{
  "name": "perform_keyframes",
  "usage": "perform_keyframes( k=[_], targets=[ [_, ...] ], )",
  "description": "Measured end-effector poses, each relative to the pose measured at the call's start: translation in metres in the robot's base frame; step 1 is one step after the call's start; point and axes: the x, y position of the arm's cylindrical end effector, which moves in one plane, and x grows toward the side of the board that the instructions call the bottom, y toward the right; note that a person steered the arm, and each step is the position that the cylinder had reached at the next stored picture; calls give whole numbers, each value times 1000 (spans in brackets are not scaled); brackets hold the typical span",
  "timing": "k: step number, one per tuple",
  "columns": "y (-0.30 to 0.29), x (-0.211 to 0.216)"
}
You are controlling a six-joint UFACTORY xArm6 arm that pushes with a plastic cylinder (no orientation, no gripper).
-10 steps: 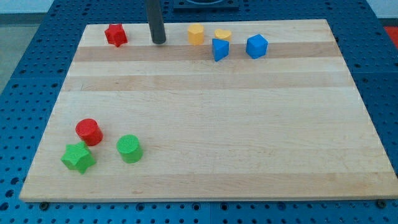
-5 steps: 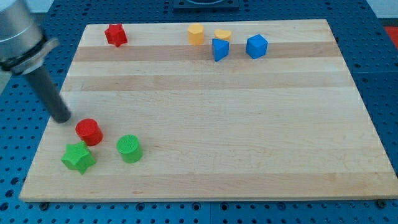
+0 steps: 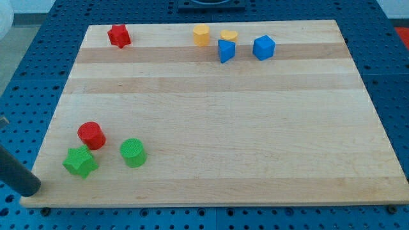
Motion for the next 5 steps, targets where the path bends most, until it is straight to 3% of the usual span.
perform_keyframes(
  k=[5],
  targets=[
    [82, -20]
  ],
)
